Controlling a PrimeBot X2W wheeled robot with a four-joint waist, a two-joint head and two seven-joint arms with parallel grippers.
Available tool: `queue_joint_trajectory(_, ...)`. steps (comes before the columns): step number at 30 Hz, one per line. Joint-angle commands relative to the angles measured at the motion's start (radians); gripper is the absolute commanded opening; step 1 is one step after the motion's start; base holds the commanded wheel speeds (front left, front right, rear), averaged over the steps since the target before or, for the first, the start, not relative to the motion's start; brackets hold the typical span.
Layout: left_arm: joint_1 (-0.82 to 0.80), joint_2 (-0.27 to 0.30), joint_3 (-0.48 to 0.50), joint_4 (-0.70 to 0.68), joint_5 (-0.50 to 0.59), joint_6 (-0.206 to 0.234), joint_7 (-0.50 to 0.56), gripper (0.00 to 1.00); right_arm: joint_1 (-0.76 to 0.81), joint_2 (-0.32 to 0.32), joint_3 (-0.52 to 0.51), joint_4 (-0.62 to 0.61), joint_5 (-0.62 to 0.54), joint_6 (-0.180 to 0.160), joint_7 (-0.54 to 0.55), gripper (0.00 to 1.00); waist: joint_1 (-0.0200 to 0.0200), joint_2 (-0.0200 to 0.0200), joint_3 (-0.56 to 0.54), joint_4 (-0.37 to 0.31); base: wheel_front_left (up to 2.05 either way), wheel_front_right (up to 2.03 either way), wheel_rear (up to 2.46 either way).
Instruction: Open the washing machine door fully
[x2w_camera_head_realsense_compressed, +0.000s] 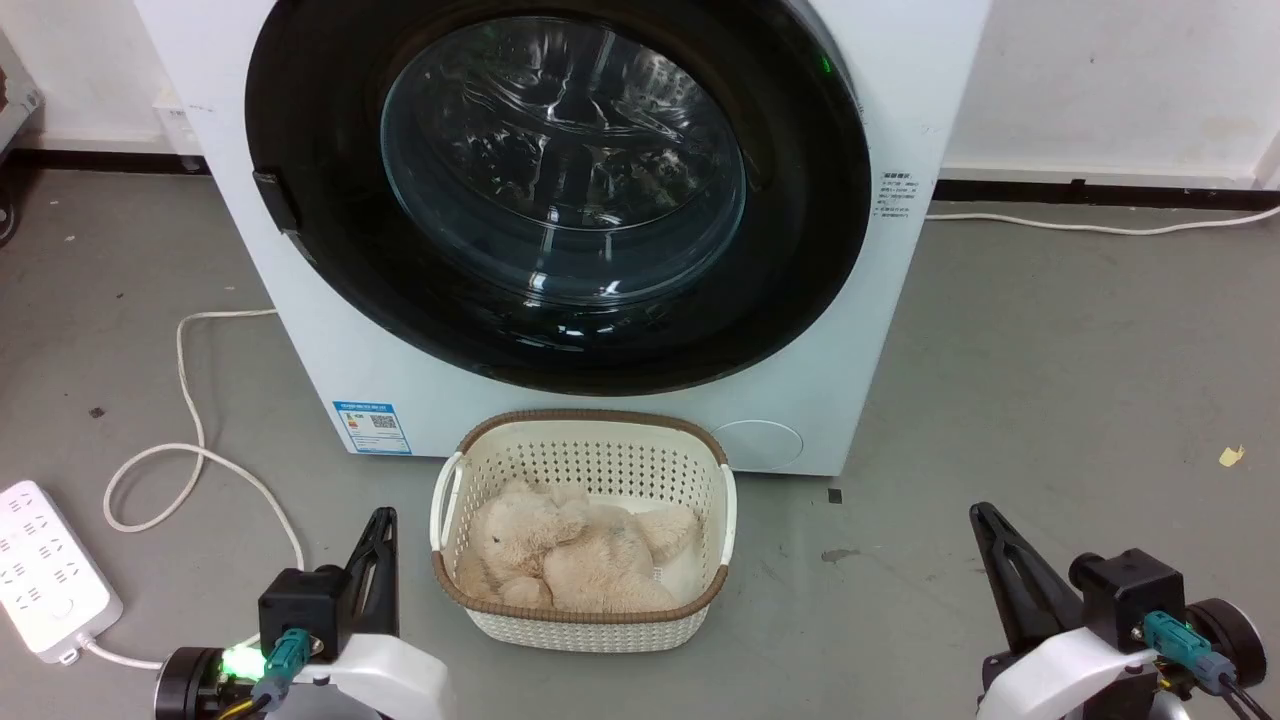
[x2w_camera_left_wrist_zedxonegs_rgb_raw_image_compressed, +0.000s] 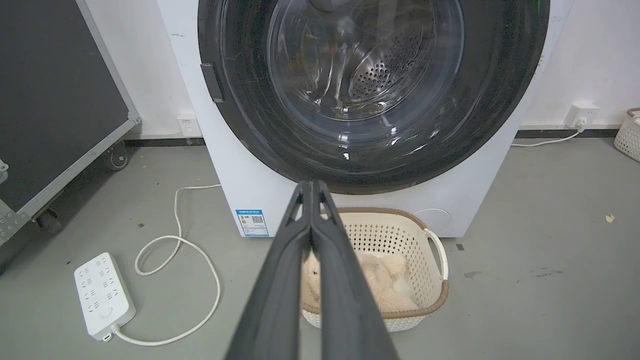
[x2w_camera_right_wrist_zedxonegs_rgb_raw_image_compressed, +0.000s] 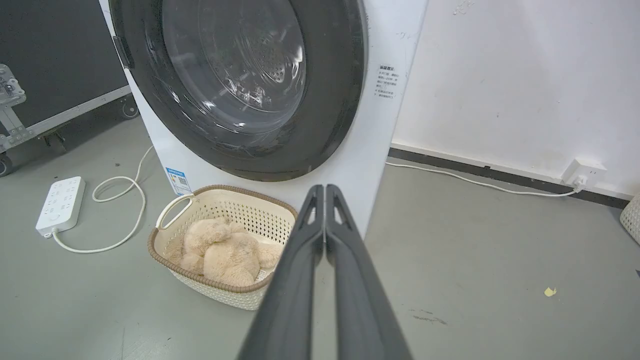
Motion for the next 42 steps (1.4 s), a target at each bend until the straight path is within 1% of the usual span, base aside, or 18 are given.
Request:
queue_joint_trajectory(1,-0.015,-0.001,0.001,-0.004,0.003,0.003,0.0,0.0,-0.012,0.004,0.0,-0.004,-0.008,-0.001,0.0,0.0,0.0,-0.0001,0.0,0.0,0.0,0.0,0.0)
queue_joint_trajectory(29,-0.015,-0.001,0.001,-0.004,0.003,0.003,0.0,0.0,-0.012,0.004,0.0,-0.004,-0.008,-0.001,0.0,0.0,0.0,-0.0001,0.0,0.0,0.0,0.0,0.0)
queue_joint_trajectory(30,0.0,0.0,0.0,0.0,0.0,0.0,0.0,1.0,0.0,0.0,0.0,0.0,0.001,0.0,0.0,1.0,0.0,-0.0001,0.0,0.0,0.0,0.0,0.0)
queue_joint_trajectory(42,-0.001,0.0,-0.01,0.002,-0.002,0.003,-0.016,1.0,0.001,0.0,-0.001,0.0,0.012,0.0,-0.016,1.0,0.0,-0.0001,0.005,0.002,0.0,0.0,0.0)
